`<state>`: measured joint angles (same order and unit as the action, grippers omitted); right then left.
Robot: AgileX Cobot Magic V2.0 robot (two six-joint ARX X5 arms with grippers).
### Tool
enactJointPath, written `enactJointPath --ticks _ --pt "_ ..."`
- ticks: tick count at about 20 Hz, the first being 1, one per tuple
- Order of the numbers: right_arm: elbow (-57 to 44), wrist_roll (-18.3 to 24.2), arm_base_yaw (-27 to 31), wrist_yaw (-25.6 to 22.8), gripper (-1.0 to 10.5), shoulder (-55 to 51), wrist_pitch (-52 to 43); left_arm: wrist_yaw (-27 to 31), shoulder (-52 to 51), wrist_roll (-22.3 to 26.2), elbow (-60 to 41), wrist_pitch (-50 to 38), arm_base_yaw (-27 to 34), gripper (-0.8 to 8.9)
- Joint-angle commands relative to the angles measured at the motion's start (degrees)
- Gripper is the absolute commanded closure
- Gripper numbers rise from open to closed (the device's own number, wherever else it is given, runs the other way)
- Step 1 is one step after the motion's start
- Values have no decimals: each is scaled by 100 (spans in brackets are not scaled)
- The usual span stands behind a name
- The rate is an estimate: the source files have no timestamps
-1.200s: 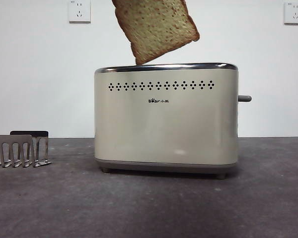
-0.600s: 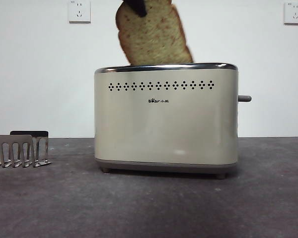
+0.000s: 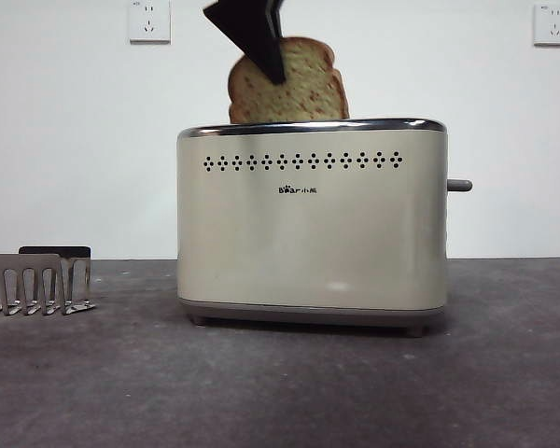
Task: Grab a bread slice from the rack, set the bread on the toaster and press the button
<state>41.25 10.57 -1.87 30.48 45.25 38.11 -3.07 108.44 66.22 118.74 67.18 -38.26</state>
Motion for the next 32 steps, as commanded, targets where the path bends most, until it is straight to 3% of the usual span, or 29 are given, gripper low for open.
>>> enactJointPath --ticks 1,10,13,14,16,17,22,24,26,28,30,32 --pt "26 63 -4 22 954 0 -2 13 129 46 -13 -166 -72 823" --pt "26 63 -4 20 954 2 -2 13 407 -24 -13 -256 -208 823" --pt "26 63 -4 22 954 2 -2 13 393 -345 -13 -354 -258 805" --pt "26 63 -4 22 954 2 -2 13 393 -450 -13 -374 -258 738" --pt "26 66 -4 22 954 2 -2 11 393 -535 -13 -393 -254 451" --pt "26 66 -4 20 954 2 -2 11 393 -645 -13 -463 -254 358" --pt "26 66 -4 20 954 2 -33 13 33 -1150 -13 -680 -256 334" --pt "26 -15 -4 20 954 2 -77 13 -341 -1602 -13 -546 -254 334" --pt "26 -243 -4 20 953 9 -83 13 -802 -1969 -13 -330 -262 334" --pt "28 -857 -4 24 950 68 -243 15 -1285 -2321 -13 -46 -299 334" --pt "31 -1838 2 87 950 195 -678 11 -1722 -3082 -13 385 -389 339" --pt "70 -2428 7 424 950 431 -1187 9 -2098 -4070 -13 734 -461 343"
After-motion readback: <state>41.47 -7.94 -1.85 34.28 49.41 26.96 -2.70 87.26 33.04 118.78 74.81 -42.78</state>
